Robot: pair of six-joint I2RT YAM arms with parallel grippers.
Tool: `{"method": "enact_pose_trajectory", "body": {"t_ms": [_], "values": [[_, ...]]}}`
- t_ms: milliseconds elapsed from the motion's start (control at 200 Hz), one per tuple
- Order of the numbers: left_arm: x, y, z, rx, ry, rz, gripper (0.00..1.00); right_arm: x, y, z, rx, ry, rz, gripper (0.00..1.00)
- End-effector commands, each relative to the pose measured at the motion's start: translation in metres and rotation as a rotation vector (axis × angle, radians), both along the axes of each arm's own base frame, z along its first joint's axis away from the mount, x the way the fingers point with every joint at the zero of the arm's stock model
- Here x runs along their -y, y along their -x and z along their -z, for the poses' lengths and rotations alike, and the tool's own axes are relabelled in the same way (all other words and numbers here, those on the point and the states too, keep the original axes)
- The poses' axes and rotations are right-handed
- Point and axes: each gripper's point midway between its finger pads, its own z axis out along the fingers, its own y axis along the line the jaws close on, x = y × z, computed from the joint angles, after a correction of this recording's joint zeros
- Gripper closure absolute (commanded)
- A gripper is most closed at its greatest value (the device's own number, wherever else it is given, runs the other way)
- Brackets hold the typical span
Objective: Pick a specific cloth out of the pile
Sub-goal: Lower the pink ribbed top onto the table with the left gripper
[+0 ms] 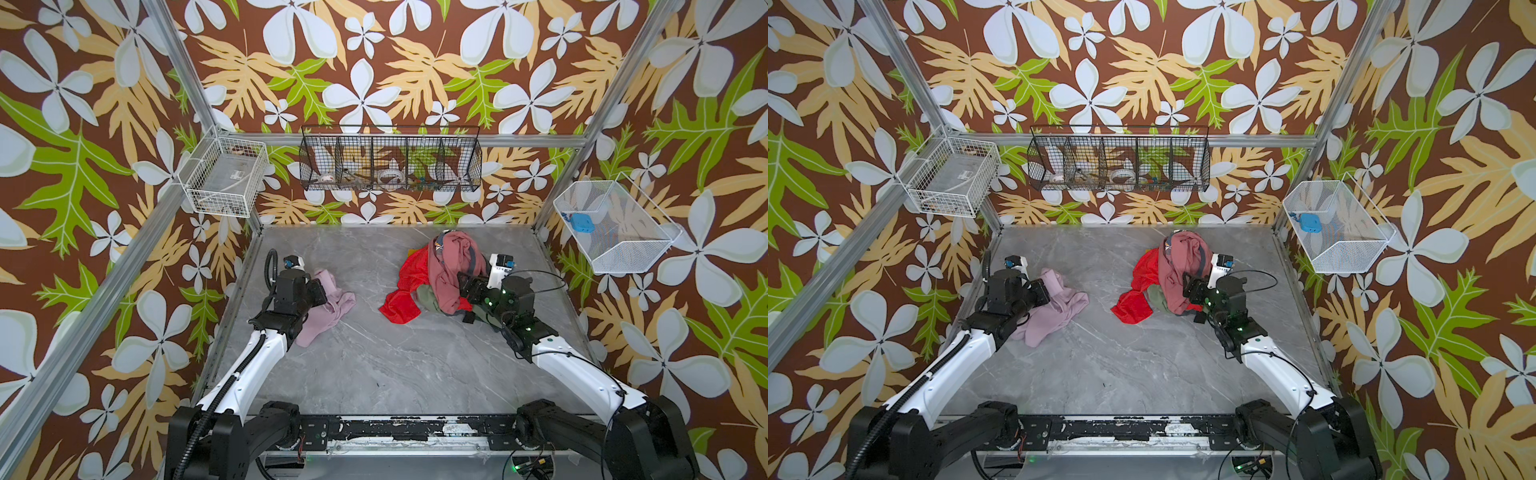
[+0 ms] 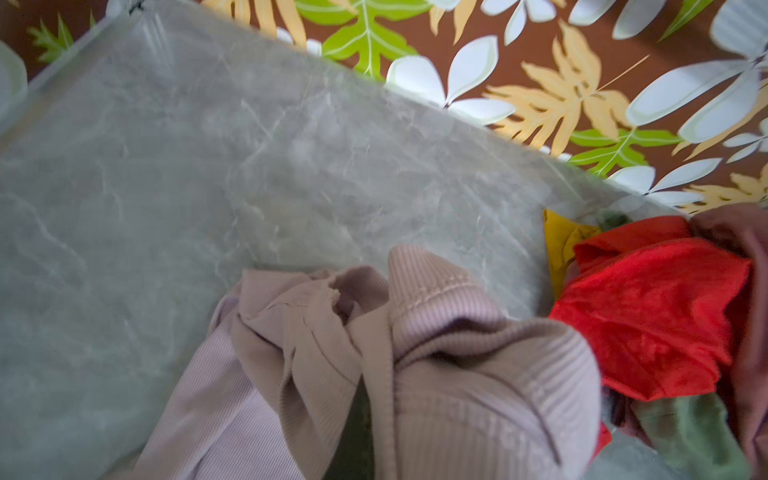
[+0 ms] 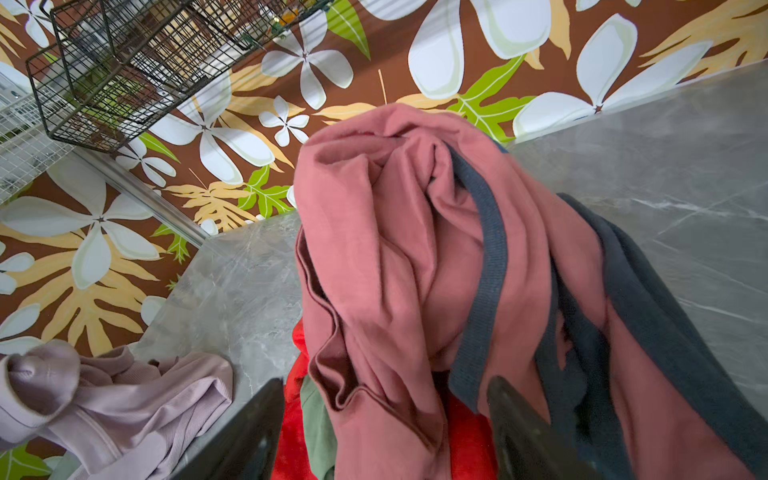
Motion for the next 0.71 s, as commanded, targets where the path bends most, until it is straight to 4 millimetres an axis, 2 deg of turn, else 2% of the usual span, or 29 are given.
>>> {"method": "enact_pose_trajectory", "body": {"t_ms": [0, 200, 440, 556, 626, 701], "values": [[-0.005, 0.008, 0.021, -0.053, 0.035, -0.061, 1.0, -0.005, -0.004, -0.01, 0.034, -0.003, -0.018, 0.24], [-0.01, 0.029, 0.065, -0.19, 0.067, -0.122, 1.0, -0.006, -0.004, -0.009, 0.028, 0.017, -0.027, 0.24], [-0.017, 0.051, 0.101, -0.333, 0.072, -0.191, 0.99, -0.007, -0.004, -0.007, 0.022, 0.027, -0.033, 0.24], [-0.018, 0.061, 0.114, -0.4, 0.073, -0.214, 0.8, -0.006, -0.004, -0.007, 0.019, 0.037, -0.03, 0.24], [-0.022, 0.066, 0.115, -0.414, 0.068, -0.237, 0.57, -0.005, -0.004, -0.004, 0.015, 0.043, -0.029, 0.24], [-0.025, 0.069, 0.111, -0.409, 0.064, -0.254, 0.42, -0.006, -0.005, -0.003, 0.009, 0.047, -0.029, 0.24]]}}
